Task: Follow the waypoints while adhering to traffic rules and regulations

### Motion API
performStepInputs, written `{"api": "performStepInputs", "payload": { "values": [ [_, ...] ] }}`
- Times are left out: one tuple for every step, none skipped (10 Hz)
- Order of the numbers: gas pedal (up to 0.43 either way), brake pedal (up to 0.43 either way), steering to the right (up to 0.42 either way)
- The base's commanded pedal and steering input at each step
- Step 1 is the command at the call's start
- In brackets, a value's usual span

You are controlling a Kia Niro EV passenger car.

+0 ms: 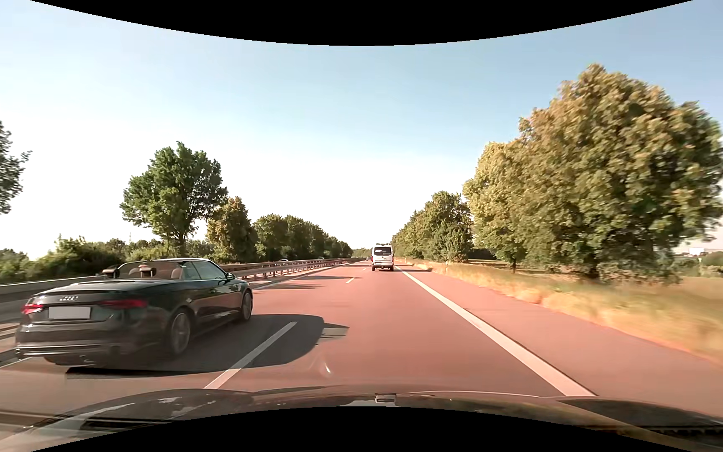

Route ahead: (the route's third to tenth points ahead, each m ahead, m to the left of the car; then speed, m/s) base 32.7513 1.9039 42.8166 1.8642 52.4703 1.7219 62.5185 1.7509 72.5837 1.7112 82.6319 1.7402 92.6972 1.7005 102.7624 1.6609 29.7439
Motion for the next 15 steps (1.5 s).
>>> {"api": "performStepInputs", "payload": {
  "values": [
    [0.378, 0.006, -0.003],
    [0.378, 0.006, -0.002],
    [0.35, 0.006, -0.002],
    [0.311, 0.006, -0.002],
    [0.311, 0.006, -0.002],
    [0.311, 0.006, -0.002],
    [0.299, 0.006, -0.002],
    [0.299, 0.006, -0.002],
    [0.299, 0.006, -0.002],
    [0.299, 0.006, -0.002],
    [0.299, 0.006, -0.002],
    [0.299, 0.006, -0.002],
    [0.299, 0.006, -0.002],
    [0.299, 0.006, -0.002],
    [0.299, 0.006, -0.002]
  ]
}}
